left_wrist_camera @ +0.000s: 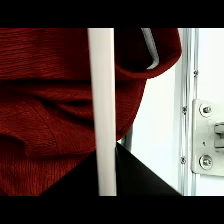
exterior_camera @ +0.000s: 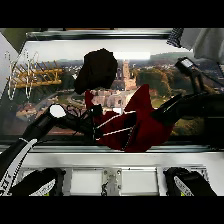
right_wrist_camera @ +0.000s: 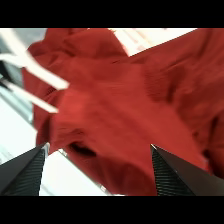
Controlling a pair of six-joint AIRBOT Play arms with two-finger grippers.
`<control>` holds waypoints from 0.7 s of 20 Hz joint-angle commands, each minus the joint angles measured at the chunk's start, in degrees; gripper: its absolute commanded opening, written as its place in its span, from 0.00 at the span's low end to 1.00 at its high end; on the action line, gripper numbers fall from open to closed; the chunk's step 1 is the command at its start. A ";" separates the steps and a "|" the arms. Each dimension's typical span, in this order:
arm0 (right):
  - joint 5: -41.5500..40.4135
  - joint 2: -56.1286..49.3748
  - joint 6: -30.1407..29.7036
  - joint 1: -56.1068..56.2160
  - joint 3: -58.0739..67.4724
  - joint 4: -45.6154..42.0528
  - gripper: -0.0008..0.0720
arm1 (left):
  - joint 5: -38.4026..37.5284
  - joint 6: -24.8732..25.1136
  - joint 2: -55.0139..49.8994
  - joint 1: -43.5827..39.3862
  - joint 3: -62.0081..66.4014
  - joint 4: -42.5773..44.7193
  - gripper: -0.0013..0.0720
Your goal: Fold the clothes and pants, and hang the long-sleeved shirts on hangers.
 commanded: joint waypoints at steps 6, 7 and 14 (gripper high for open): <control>5.99 -4.94 -33.51 -24.06 -2.23 17.03 0.98 | -0.02 0.02 -0.04 0.00 0.02 0.02 0.04; 8.72 -5.73 -37.75 -27.26 -3.93 22.43 0.98 | 0.04 0.02 -0.04 0.00 0.02 0.00 0.04; 20.70 -16.48 -65.18 -42.56 -12.79 31.17 0.98 | -0.02 -0.15 -0.04 -0.02 0.02 0.00 0.04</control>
